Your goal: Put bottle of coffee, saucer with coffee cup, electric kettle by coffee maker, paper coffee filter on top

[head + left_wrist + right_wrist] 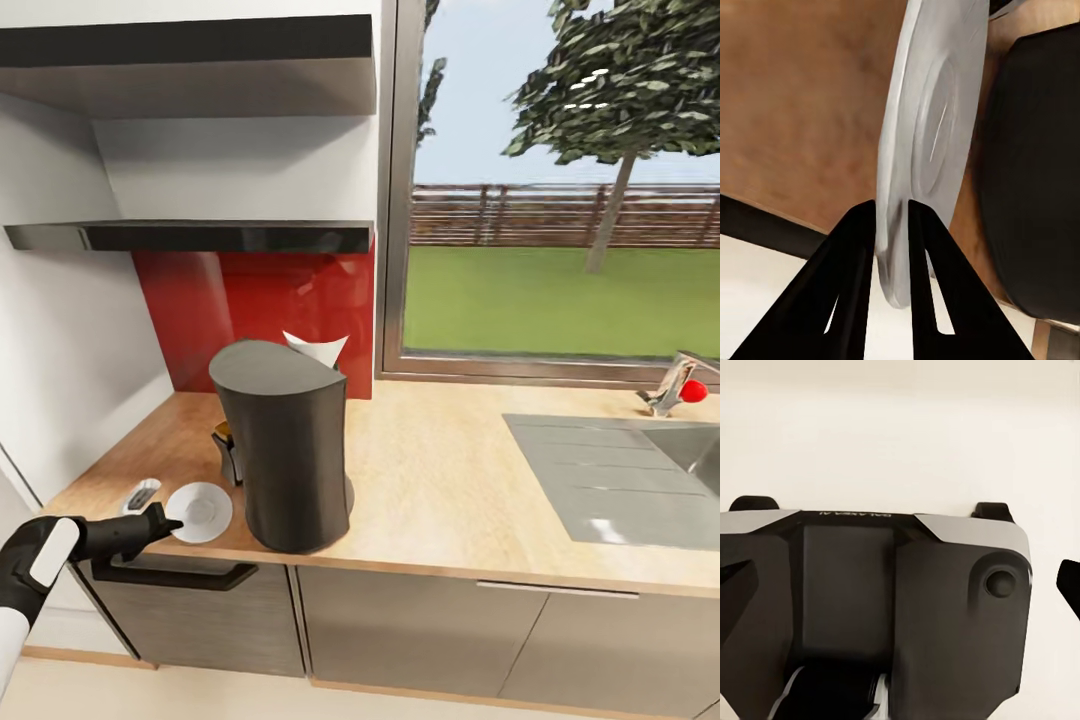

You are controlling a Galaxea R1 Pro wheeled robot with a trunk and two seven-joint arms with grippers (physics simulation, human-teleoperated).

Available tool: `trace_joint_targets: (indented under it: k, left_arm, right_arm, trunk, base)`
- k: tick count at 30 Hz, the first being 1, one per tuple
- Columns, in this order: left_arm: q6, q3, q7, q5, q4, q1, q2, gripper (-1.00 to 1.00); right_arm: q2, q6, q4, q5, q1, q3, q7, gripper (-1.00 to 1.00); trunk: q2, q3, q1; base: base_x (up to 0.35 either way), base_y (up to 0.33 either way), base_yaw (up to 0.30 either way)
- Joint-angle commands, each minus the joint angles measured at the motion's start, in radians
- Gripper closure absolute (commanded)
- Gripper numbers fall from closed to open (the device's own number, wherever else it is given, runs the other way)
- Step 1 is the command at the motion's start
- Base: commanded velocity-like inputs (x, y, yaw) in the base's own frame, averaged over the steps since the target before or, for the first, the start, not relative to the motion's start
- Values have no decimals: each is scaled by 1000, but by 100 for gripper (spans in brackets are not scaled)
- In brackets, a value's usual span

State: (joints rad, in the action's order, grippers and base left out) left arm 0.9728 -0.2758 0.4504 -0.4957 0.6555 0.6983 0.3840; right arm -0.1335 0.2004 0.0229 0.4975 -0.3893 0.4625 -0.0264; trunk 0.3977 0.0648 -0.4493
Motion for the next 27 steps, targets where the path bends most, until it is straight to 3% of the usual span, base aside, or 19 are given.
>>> trace_joint_targets:
  k: [1,19,27]
  left_arm:
    - [5,-3,5,6,-1,1,0,100]
    - [4,0,4,6,-45,0,0,100]
    - [-39,1,0,6,-53,-14,-1,100]
  right_arm:
    - [0,5,2,9,0,8,-3,-100]
    - [0,5,2,9,0,8,-3,-100]
    - [0,5,2,9,0,8,-3,-100]
  trunk:
    - [2,2,-1]
    - [2,2,-1]
    - [2,2,-1]
  base:
    - [32,0,0]
    - [72,0,0]
    - [0,0,0]
